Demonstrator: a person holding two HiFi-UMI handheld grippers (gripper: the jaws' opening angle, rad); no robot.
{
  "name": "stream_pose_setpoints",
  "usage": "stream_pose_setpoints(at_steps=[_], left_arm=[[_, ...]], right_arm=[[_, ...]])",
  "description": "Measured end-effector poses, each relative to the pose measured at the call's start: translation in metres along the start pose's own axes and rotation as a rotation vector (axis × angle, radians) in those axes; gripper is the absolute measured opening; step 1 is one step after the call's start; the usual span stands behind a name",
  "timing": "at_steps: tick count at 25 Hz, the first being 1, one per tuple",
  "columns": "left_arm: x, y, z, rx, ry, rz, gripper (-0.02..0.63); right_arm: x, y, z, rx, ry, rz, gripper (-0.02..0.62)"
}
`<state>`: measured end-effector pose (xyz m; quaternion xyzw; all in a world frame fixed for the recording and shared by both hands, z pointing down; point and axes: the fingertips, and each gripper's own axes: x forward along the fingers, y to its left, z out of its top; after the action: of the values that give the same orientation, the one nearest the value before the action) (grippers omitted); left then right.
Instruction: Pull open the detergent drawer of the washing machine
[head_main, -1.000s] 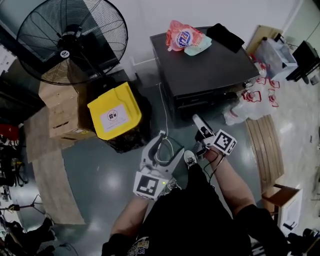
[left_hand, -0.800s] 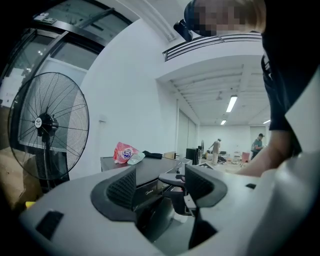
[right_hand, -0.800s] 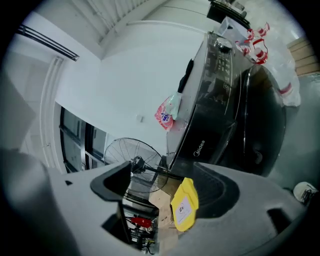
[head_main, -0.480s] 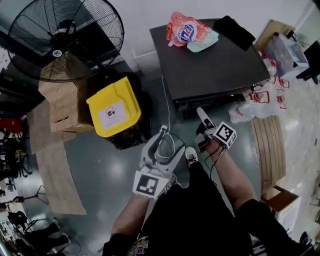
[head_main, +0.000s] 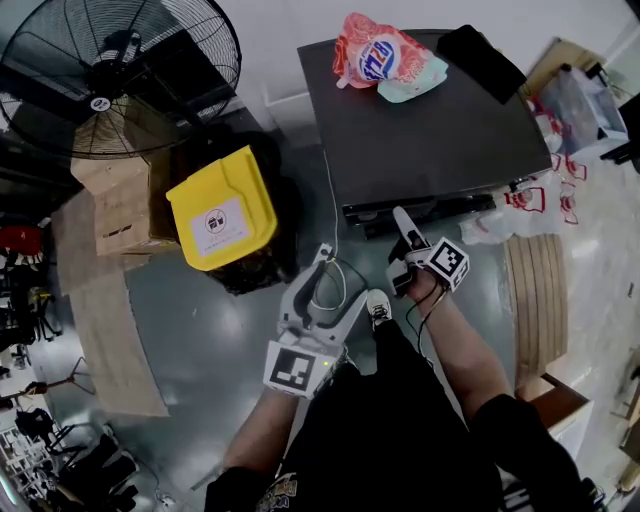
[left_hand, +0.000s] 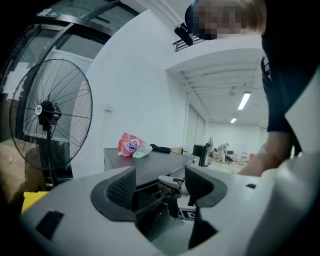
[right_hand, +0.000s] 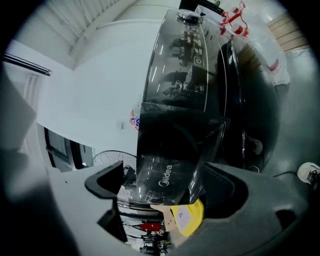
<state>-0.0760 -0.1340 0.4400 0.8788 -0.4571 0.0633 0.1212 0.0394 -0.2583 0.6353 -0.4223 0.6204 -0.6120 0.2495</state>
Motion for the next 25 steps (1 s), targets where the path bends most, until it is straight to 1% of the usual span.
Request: stream_pose_setpoints(at_steps=[6,8,9,11,15,19,22,25], left_arm=[[0.011,0.003,-0.005,-0.023,0.009,0.012,0.281],[0.012,0.004,-0.005,-0.025,0.01,0.016,0.281],[0.012,0.005,-0.005,-0.026,0.008,0.019,0.281],[0.012,0.006,-0.005,-0.029,0.007,0.022,0.281],[0.011,0.006,-0.004,-0.029,0.008,0.019,0.281],[0.011,0.005,-0.002,-0.03,0.004,0.013,0.281],[0.01,0.003,-0.001,-0.027,-0.001,0.006,0.281],[0.009,-0.001,0.002,-0.025,-0.001,0.001,0.281]], right_arm=[[0.016,-0.005,0.002,0.016,0.019,0.003,0.494],[0.019,-0.007,0.002,0.018,0.024,-0.013,0.491],[0.02,-0.009,0.001,0.013,0.028,-0.021,0.477],[0.02,-0.01,0.0,0.001,0.032,-0.022,0.472],[0.02,-0.01,0.0,-0.01,0.026,-0.011,0.469],[0.019,-0.01,-0.001,-0.009,0.019,-0.019,0.46],[0.019,-0.009,-0.002,-0.008,0.021,-0.001,0.456],[0.015,-0.008,-0.004,0.0,0.024,-0.01,0.451]])
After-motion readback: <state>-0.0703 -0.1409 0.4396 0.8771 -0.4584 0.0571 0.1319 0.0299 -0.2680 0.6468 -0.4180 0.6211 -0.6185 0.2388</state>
